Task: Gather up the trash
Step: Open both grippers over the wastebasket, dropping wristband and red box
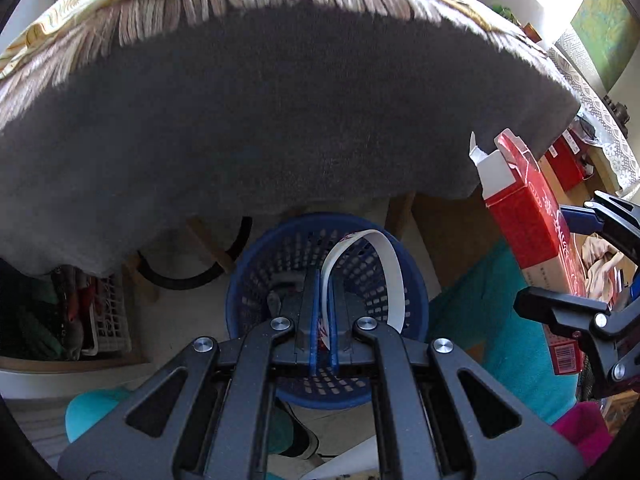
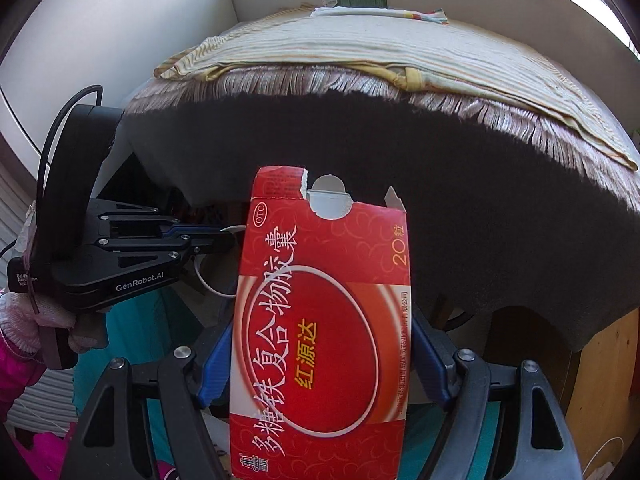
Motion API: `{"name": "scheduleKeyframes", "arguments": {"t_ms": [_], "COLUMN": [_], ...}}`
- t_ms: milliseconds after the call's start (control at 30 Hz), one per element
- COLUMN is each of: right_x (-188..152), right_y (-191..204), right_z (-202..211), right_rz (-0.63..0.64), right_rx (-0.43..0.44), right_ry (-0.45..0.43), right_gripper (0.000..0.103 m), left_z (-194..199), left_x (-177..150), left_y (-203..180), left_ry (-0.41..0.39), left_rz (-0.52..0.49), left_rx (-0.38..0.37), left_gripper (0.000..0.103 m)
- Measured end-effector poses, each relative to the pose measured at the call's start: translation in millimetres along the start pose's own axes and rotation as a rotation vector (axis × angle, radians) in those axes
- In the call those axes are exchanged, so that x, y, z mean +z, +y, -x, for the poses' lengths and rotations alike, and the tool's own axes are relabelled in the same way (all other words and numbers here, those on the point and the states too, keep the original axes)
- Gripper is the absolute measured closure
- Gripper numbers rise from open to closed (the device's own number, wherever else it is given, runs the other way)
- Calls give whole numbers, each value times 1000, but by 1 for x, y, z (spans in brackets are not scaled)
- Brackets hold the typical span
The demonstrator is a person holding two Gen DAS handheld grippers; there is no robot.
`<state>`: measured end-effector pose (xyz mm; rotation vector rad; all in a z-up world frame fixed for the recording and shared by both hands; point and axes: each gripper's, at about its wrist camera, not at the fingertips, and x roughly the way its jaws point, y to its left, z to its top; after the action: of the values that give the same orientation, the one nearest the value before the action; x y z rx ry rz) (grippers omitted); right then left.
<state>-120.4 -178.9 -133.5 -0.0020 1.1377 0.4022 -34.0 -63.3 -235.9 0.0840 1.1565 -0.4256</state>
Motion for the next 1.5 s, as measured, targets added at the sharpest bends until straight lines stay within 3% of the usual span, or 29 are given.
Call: {"name": "scheduleKeyframes", "arguments": {"t_ms": [467,833,867,1000,1033,1500], "right_x": [-18,-18,-18,-15,-15,-7], "right_y": [7,2,1,-1,-1,-4], "right_z": [-67,-80,-81,-81,-80,-64], "right_rz": [-1,-13,-15,-14,-11,10], "right_rx": [-6,-12,-15,-18,-21,-38], "right_ry": [129,150,149,150,150,122], "right_gripper": [24,24,24,23,21,13], "left_z": [-46,-53,-53,-51,-50,-32], "left_x": [-18,-21,-21,-18,-18,-9], "left_y": [2,2,1,-2,-2,-2], "left_ry": [104,117,118,108,103,55], "left_rz": [4,-10,-12,-25,-29,-34], "left_rx": [54,89,93,108,113,123], "left_gripper": [101,101,99,70,68,68]}}
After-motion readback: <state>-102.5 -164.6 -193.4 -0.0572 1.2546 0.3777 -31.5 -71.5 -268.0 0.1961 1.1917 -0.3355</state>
